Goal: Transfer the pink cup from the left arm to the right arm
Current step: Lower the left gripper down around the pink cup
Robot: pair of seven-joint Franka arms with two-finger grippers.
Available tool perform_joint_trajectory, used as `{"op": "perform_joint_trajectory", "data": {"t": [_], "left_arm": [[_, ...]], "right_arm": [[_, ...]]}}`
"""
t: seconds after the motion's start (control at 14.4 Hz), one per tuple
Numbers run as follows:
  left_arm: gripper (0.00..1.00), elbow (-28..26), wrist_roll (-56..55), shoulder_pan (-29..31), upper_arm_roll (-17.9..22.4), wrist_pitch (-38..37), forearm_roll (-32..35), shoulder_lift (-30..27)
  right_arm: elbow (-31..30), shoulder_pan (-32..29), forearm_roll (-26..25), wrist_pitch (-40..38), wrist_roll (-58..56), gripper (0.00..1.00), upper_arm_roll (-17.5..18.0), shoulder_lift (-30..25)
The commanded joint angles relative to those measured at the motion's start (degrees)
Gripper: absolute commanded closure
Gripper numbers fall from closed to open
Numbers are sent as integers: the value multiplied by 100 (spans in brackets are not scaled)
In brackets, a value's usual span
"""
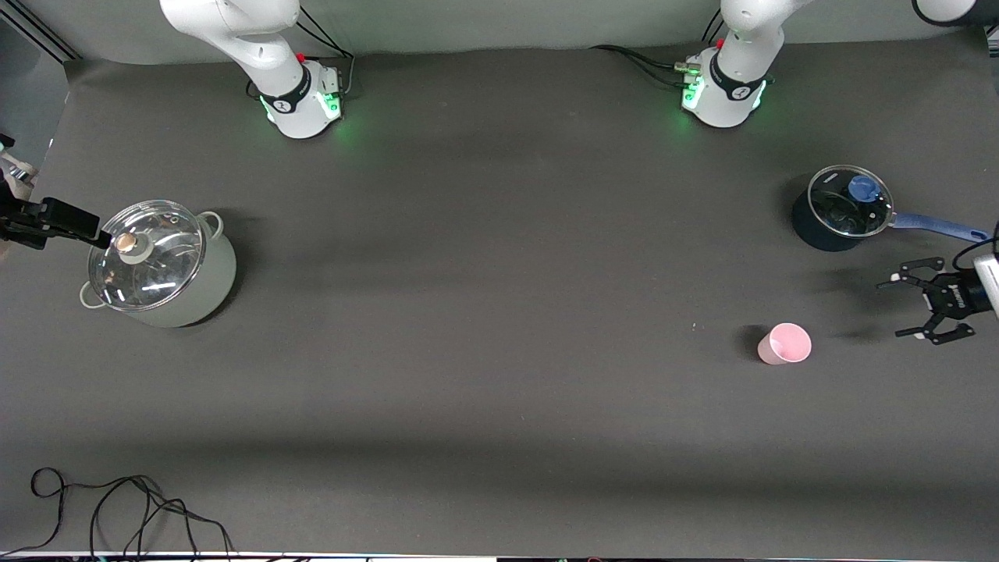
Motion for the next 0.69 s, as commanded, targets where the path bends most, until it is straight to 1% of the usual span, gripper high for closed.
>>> {"op": "perform_joint_trajectory", "data": {"t": [0.0, 0.07, 0.14, 0.35, 0.48, 0.62], "left_arm": [[0, -12, 653, 52, -64, -36, -295, 207], [0, -12, 847, 52, -64, -1, -400, 321], [0, -38, 1110, 52, -64, 17, -644, 444], [0, -275, 2093, -26, -64, 43, -1602, 813], [0, -433, 2377, -114, -99, 306, -1850, 902], [0, -557, 2395, -185, -257, 517, -2008, 911]], "right_arm": [[40, 11, 30, -101, -102, 0, -36, 35], [75, -15, 30, -110, -111, 0, -36, 70], [66, 2, 30, -101, -94, 0, -45, 79], [57, 20, 30, -110, -24, 0, -45, 61], [57, 29, 39, -110, -23, 0, -36, 61], [57, 29, 39, -136, -15, 0, -45, 61]]}}
